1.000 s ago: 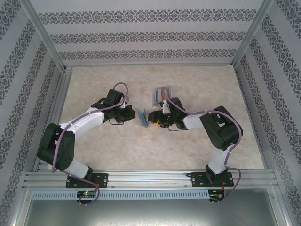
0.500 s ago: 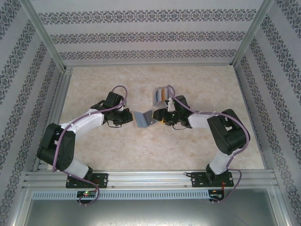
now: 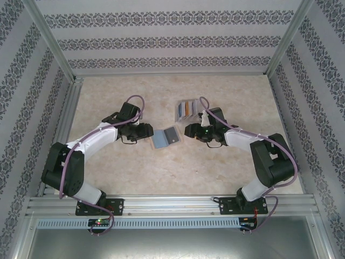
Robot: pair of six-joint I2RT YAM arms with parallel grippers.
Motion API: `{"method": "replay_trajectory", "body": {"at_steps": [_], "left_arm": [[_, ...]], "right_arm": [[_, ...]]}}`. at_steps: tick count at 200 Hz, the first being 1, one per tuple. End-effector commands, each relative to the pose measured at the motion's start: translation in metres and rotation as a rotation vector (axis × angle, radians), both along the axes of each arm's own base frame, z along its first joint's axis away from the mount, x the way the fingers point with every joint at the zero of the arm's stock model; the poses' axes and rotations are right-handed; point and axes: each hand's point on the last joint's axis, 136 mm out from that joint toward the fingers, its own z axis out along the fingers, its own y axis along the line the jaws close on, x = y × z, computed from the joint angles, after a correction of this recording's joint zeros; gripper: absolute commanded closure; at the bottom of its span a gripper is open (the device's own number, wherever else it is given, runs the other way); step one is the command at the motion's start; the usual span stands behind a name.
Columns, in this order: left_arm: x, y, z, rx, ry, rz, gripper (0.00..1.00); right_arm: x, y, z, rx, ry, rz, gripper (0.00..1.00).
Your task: Put the credit cards into the card holder
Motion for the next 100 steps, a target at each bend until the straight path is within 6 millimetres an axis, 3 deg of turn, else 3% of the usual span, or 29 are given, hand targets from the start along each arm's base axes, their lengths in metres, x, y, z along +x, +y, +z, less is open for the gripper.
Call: {"method": "replay_trajectory", "body": {"at_steps": [1, 59, 100], "left_arm": [[0.016, -0.001, 0.024, -0.009, -0.070, -0.014, 0.45], [0.059, -0.036, 0.032, -0.145, -0.102, -0.039, 0.44], [0.093, -0.061, 0.033, -0.214, -0.110, -0.054, 0.43]], "right_arm": [[0.012, -0.020, 0.018, -0.089, -0.071, -0.014, 0.42], [0.049, -0.064, 0.051, -0.174, -0.150, -0.101, 0.40], [0.082, -0.076, 0.067, -0.186, -0.178, -0.140, 0.39]]}}
